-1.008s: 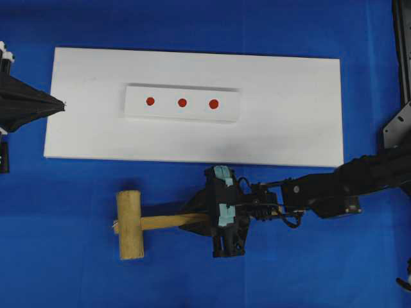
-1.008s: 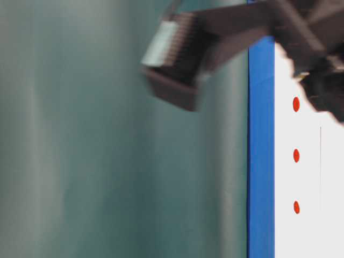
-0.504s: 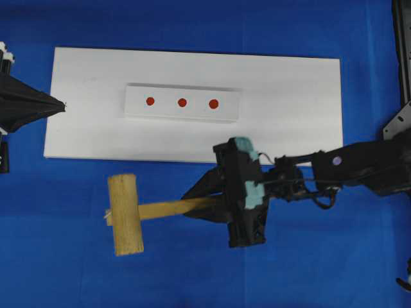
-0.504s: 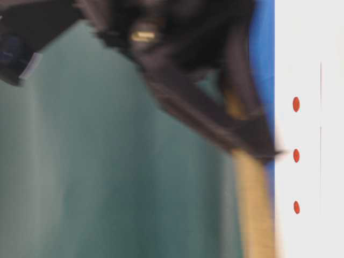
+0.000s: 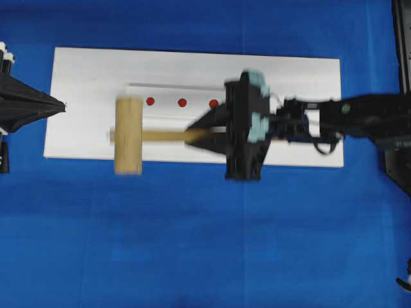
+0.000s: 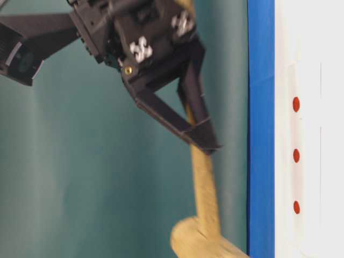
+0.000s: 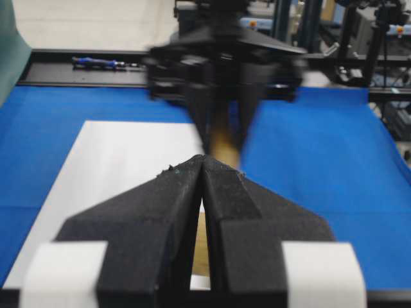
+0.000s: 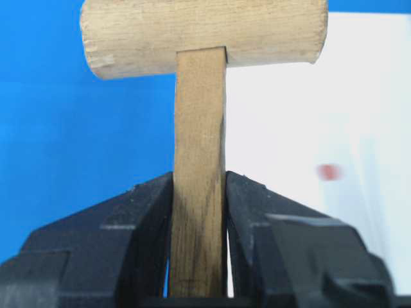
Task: Hit the mark with a hammer.
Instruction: 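Lift the mallet with the right gripper and swing it over the board, then move the left gripper in and close it around the mallet head, then slide the right gripper toward the handle end and regrasp it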
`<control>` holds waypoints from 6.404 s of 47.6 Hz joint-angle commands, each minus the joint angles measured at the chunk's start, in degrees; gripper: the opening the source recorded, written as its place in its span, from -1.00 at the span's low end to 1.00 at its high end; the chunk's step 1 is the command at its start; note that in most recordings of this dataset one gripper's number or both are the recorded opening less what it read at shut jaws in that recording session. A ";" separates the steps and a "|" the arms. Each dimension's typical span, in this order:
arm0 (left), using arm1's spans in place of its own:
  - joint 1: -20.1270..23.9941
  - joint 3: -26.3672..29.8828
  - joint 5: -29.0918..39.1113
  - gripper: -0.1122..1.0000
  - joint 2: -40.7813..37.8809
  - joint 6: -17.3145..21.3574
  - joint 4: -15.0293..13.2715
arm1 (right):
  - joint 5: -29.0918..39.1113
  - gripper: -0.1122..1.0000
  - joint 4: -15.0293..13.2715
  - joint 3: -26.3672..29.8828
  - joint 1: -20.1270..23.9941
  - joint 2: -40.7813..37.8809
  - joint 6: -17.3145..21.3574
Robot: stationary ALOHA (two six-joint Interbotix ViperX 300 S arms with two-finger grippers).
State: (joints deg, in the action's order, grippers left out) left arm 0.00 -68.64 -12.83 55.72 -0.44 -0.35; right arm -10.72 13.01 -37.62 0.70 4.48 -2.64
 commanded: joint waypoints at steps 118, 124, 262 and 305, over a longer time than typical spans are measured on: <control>2.02 6.42 -13.54 0.88 -16.70 -10.37 -0.44 | -19.69 -0.63 1.76 1.05 -1.49 3.16 -65.48; 2.02 7.73 -14.41 0.88 -19.69 -10.37 -0.44 | -19.60 -0.63 1.76 1.05 -1.49 3.16 -65.48; 0.09 10.72 -7.82 0.01 -22.50 2.20 -0.18 | 8.79 0.11 39.29 5.27 -5.19 5.98 -59.33; 0.00 10.63 -8.09 0.02 -22.32 1.93 -0.26 | 10.81 -0.71 42.10 5.19 -5.27 6.06 -59.24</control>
State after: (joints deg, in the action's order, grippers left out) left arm 0.09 -59.77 -20.39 32.87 1.85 -0.44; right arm 0.09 54.76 -33.84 -4.31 9.93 -61.96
